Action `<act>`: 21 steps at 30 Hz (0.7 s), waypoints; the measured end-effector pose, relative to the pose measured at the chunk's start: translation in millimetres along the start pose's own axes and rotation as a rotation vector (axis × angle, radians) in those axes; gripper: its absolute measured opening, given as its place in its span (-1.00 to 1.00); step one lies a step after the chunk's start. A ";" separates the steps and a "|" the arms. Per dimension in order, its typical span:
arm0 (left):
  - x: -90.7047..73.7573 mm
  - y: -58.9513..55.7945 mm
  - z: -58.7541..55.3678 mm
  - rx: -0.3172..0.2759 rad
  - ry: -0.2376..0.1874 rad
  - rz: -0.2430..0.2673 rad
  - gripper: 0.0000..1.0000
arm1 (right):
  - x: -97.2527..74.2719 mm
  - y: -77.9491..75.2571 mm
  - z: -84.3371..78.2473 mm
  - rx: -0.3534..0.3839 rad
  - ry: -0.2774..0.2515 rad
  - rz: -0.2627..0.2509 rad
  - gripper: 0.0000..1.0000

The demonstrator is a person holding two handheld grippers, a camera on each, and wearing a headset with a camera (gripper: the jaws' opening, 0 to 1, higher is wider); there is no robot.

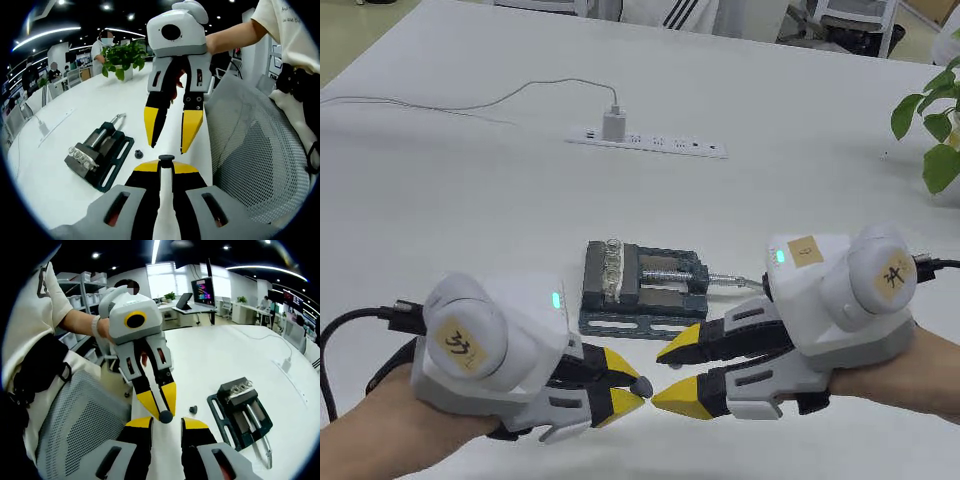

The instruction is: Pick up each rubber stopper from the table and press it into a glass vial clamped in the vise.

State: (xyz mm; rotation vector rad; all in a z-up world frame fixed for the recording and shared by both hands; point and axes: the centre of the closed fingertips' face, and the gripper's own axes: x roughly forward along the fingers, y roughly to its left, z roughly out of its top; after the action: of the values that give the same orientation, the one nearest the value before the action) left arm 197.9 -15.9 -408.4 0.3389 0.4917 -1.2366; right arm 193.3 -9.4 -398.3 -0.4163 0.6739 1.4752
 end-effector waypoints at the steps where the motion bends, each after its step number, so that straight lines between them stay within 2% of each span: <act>1: 0.3 0.0 0.4 0.001 -0.001 -0.001 -0.92 | 0.4 0.2 -0.7 0.002 0.003 0.002 -0.64; 13: 1.9 -5.0 -1.4 0.049 0.017 -0.029 -0.92 | 4.1 6.7 -5.0 0.000 0.024 0.036 -0.75; 15: 2.5 -6.6 0.1 0.045 0.006 -0.038 -0.92 | 4.6 7.8 -4.9 0.000 0.026 0.042 -0.75; 21: 4.6 -9.0 0.1 0.051 0.009 -0.048 -0.92 | 5.5 11.8 -6.4 -0.013 0.041 0.057 -0.79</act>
State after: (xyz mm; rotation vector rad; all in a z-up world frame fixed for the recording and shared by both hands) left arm 190.4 -22.3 -410.7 0.3779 0.4795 -1.2966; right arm 180.4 -8.4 -404.9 -0.4411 0.7139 1.5291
